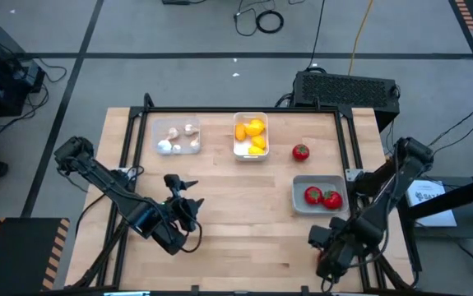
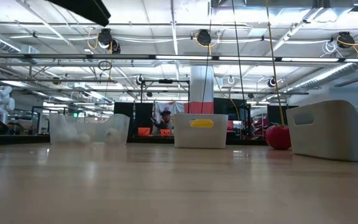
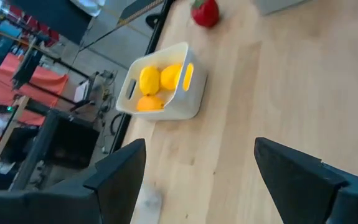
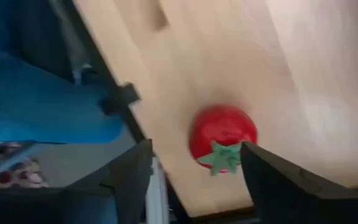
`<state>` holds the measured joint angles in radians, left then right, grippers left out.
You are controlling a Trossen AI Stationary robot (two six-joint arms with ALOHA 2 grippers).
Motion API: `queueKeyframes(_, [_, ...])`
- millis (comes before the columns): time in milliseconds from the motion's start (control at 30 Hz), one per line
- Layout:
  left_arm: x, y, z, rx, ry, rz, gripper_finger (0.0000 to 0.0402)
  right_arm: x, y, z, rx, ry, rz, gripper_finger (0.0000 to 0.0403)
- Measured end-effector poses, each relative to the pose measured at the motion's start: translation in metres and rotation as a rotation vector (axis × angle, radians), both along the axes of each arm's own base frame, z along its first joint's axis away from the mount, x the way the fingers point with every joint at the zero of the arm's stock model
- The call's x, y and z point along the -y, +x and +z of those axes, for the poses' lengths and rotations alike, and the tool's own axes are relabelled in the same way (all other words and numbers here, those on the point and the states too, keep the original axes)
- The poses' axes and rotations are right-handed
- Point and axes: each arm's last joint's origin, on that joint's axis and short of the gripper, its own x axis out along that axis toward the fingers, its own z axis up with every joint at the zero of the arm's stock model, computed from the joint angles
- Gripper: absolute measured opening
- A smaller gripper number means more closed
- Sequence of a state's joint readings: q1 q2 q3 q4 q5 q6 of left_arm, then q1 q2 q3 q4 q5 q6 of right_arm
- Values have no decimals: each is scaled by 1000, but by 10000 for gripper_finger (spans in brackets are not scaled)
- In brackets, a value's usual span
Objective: Sort produce into baskets
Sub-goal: Put the tomato into the gray bin
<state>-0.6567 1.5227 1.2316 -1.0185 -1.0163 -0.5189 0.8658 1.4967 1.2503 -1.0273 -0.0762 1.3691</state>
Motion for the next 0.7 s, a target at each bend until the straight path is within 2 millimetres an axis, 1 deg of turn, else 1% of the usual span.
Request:
queueKeyframes(167, [4,6,2,25,-13,-42,303,-7,6,-17,-58,-49,-4,271])
queueKeyframes(333, [7,9,3,28,-28,-67,303,-6,12,-30,-165,-78,-145,307])
queueKeyframes(467, [7,10,3,19,-41,-82,303,-2,15,-43,-318,-119,-217,339])
queueKeyframes(567, [8,10,3,13,-65,-91,303,-4,19,-55,-422,-114,-186,358])
queueKeyframes(700, [10,11,2,-1,-110,-112,303,-7,23,-80,-525,-64,-109,368])
